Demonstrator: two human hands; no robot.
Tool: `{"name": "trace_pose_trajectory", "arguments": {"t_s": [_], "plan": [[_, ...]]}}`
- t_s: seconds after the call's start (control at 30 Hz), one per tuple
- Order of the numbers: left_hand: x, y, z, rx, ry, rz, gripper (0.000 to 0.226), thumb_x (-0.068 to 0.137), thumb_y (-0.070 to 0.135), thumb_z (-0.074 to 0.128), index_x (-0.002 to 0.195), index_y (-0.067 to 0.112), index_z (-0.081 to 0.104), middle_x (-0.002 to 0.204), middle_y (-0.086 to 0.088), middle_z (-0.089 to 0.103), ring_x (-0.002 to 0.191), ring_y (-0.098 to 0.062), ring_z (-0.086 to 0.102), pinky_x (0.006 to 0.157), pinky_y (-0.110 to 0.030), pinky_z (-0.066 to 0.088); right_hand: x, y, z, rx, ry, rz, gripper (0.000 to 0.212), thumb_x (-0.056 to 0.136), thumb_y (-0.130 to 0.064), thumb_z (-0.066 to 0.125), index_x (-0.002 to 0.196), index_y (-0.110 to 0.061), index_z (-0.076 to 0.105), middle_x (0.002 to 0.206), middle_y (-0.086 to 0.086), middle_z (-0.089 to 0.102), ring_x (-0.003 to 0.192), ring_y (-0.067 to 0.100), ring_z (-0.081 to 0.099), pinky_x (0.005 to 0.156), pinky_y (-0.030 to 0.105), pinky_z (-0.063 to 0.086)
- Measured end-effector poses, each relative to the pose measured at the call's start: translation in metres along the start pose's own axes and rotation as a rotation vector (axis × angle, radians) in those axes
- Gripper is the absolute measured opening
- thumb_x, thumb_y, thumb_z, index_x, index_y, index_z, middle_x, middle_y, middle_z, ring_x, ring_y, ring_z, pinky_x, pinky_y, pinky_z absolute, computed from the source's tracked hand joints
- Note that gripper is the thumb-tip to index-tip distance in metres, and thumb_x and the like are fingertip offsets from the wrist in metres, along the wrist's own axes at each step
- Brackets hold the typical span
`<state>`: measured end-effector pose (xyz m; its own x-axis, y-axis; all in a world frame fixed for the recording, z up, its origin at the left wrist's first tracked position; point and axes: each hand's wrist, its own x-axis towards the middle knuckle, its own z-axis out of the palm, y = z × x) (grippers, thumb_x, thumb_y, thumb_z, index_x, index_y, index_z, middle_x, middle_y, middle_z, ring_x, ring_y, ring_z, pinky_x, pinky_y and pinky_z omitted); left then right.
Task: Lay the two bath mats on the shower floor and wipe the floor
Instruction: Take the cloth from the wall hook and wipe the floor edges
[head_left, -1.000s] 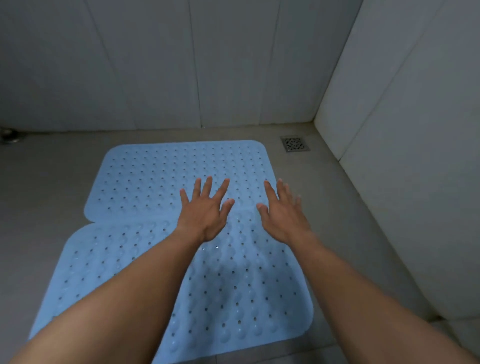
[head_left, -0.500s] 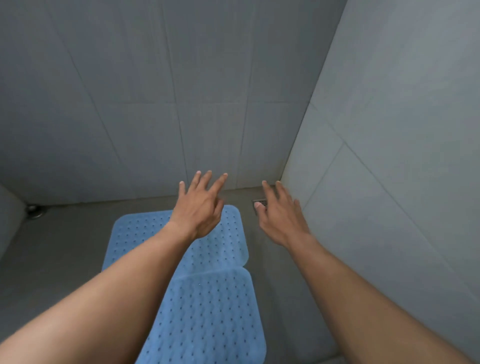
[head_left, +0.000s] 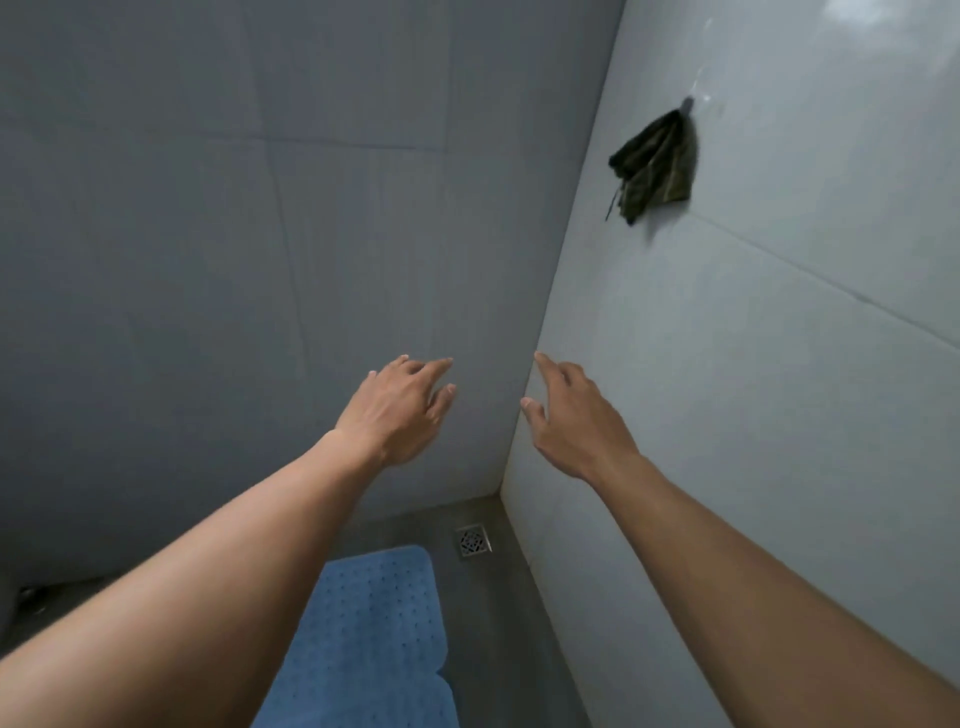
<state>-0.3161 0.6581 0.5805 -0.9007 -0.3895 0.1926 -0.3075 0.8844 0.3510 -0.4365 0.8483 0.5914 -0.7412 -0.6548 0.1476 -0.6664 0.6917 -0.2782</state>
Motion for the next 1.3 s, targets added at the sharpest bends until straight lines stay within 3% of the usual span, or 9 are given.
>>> {"name": "trace_pose_trajectory", "arguments": {"t_s": [0.17,0.53,0.73,0.9,1.03,1.17,1.3], "plan": [[0.038,0.037,-0.072,-0.041,0.018,0.079,0.047,0.103,0.048,0.036,0.143,0.026,0.049,0.142,-0.004,0.055,0.134,-0.024,0.046,0.107,-0.034,0.037,0.017,-0.004,-0.087,-0.036,0.065,0.046,0.06,0.102,-0.036,0.042,0.156,-0.019,0.021,0.156,0.008,0.033,0.138,0.031,0.037,0.108,0.047,0.039],[0.129,0.111,-0.146,-0.143,0.046,0.188,0.044,0.101,0.047,0.043,0.14,0.028,0.052,0.136,-0.002,0.062,0.123,-0.024,0.056,0.101,-0.037,0.045,0.057,0.016,-0.205,-0.074,0.147,0.176,0.057,0.099,-0.034,0.043,0.153,-0.021,0.029,0.154,0.005,0.036,0.133,0.028,0.044,0.101,0.042,0.044],[0.215,0.143,-0.132,-0.179,0.017,0.234,0.035,0.1,0.04,0.049,0.131,0.025,0.055,0.134,-0.003,0.061,0.116,-0.024,0.06,0.096,-0.038,0.048,0.118,0.052,-0.22,-0.146,0.213,0.18,0.038,0.096,-0.028,0.047,0.132,-0.016,0.052,0.131,0.006,0.057,0.112,0.027,0.056,0.088,0.041,0.052],[0.311,0.162,-0.111,-0.209,0.059,0.244,0.032,0.1,0.035,0.051,0.129,0.021,0.055,0.132,-0.002,0.062,0.113,-0.022,0.061,0.094,-0.036,0.05,0.195,0.083,-0.221,-0.167,0.284,0.188,0.021,0.093,-0.016,0.051,0.113,-0.014,0.055,0.112,0.006,0.059,0.095,0.025,0.056,0.07,0.035,0.045],[0.379,0.177,-0.088,-0.223,0.1,0.227,0.038,0.102,0.033,0.051,0.138,0.023,0.05,0.134,-0.003,0.061,0.117,-0.023,0.06,0.099,-0.038,0.049,0.247,0.099,-0.213,-0.197,0.328,0.208,0.03,0.093,-0.016,0.057,0.122,-0.012,0.052,0.12,0.01,0.058,0.103,0.029,0.057,0.072,0.034,0.04],[0.419,0.193,-0.069,-0.249,0.103,0.211,0.042,0.102,0.028,0.05,0.145,0.024,0.045,0.14,-0.005,0.057,0.121,-0.026,0.058,0.097,-0.038,0.047,0.274,0.106,-0.204,-0.295,0.385,0.225,0.04,0.094,-0.011,0.057,0.132,-0.009,0.043,0.125,0.014,0.056,0.106,0.033,0.06,0.07,0.039,0.045],[0.435,0.201,-0.054,-0.234,0.143,0.226,0.035,0.1,0.023,0.051,0.134,0.027,0.056,0.127,-0.002,0.066,0.11,-0.026,0.063,0.089,-0.039,0.052,0.288,0.107,-0.201,-0.358,0.419,0.197,0.036,0.098,-0.011,0.049,0.133,-0.009,0.038,0.12,0.014,0.058,0.099,0.034,0.065,0.062,0.039,0.039]]}}
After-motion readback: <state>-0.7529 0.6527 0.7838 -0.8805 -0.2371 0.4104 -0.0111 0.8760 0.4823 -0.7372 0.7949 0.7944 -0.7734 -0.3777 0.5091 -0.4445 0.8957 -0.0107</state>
